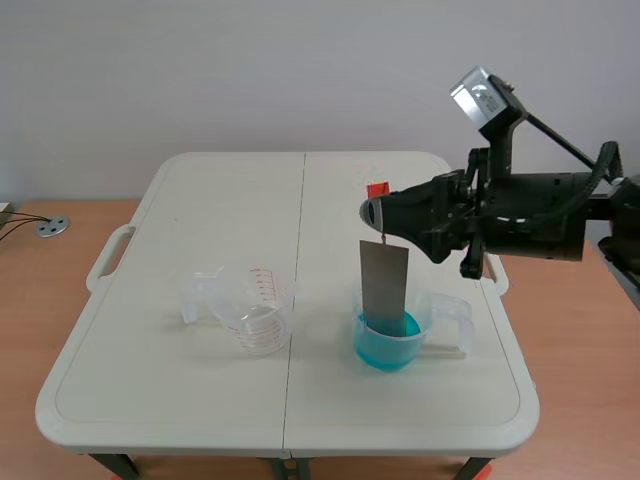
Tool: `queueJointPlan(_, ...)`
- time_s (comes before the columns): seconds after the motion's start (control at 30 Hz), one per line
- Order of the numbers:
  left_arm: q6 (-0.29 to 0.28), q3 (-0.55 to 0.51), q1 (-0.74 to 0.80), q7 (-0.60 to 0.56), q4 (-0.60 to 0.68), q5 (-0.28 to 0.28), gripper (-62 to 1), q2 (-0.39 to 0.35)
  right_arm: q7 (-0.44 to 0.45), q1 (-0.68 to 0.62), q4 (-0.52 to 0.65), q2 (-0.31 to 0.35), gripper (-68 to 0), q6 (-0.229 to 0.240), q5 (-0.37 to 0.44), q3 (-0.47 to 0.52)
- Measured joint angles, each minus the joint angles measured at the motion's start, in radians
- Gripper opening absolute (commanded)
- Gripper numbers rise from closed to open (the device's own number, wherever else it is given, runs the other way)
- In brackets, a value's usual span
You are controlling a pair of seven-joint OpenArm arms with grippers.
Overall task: Hold the metal plate by the orange handle, dip it into the blue solution, take it out and point at it, then put the plate back in the beaker on the left.
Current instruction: 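Lower the plate into the blue solution, then hold the plate still in the solution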
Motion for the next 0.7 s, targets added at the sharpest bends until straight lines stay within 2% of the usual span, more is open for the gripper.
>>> queueJointPlan(0.43, 0.000, 0.000, 0.000, 0.027, -0.001, 0.000, -57.9, 0.000, 0.003, 0.001, -0.063, -0.053, -66.5, 0.003, -0.091, -0.009)
queueJointPlan(0.7, 0.000, 0.000, -0.005, 0.016, -0.001, -0.008, -57.9, 0.000, 0.004, 0.001, -0.068, -0.063, -66.5, 0.003, -0.093, -0.009)
